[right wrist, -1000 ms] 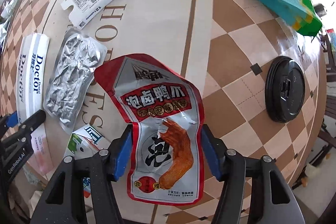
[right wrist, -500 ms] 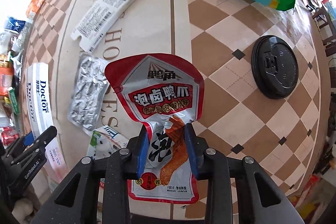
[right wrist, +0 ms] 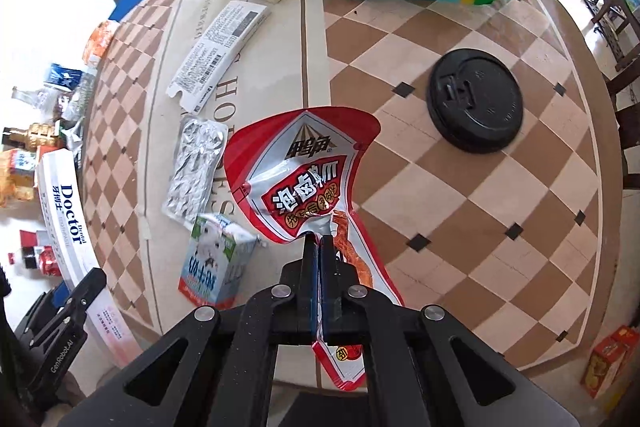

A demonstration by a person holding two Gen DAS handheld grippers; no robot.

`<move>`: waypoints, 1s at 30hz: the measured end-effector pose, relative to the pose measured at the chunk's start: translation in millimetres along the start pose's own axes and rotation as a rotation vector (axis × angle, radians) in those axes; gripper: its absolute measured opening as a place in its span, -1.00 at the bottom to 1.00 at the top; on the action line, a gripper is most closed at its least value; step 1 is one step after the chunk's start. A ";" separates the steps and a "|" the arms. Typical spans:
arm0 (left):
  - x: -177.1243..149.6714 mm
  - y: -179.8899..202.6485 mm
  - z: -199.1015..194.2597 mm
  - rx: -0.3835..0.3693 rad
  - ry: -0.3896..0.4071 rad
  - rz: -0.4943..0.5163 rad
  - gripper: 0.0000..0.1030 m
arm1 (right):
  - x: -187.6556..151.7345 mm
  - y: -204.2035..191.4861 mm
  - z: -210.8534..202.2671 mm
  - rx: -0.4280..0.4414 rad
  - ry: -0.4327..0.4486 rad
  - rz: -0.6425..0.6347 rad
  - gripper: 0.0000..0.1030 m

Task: Collect trash
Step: 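Carry the toothpaste box and red pouch to the bin and release both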

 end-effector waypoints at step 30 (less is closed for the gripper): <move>-285.3 224.6 194.9 -0.269 -0.500 0.007 -0.17 | -311.4 232.2 81.3 0.057 -0.359 0.040 -0.99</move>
Point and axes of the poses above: each gripper's, at about its wrist camera, not at the fingertips, and z roughly the way its jaws point, y to its right, x to its top, the point moved 8 cm from there along z, roughly the way its jaws point, and after that the axes turned 11 degrees about x, right-handed, at the moved point
